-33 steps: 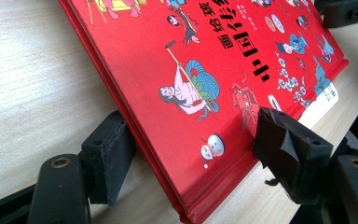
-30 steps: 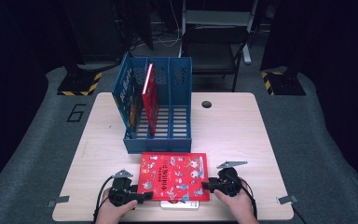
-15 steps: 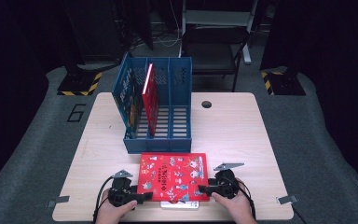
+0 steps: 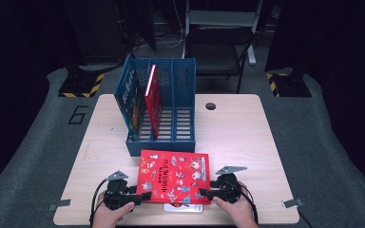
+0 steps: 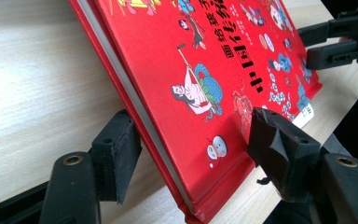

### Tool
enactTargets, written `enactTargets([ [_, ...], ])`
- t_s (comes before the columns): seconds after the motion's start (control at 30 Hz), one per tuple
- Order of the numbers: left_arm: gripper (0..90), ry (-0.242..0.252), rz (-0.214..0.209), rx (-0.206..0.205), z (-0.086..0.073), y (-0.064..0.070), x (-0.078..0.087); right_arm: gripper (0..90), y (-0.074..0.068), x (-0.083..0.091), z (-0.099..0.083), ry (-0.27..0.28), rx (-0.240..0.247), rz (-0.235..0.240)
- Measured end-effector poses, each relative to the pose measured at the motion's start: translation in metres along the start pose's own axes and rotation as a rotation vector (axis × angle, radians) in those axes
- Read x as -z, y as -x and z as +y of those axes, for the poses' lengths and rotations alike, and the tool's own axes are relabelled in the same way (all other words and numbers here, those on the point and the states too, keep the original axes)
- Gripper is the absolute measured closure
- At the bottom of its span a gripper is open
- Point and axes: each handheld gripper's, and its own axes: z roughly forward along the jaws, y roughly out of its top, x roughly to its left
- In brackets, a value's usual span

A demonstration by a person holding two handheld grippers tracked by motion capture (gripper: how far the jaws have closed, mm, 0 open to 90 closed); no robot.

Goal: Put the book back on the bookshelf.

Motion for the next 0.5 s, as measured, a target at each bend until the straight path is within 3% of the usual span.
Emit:
enactTargets([
  [0.27, 41.7, 0.033, 0.013, 0.025, 0.003, -0.003, 0.017, 40.1, -0.008, -0.007, 0.002, -0.017, -0.013, 0.029],
  [0.5, 43.4, 0.044, 0.026, 0.019, 0.006, -0.003, 0.029, 39.4, -0.013, -0.012, 0.003, -0.017, -0.024, 0.059],
])
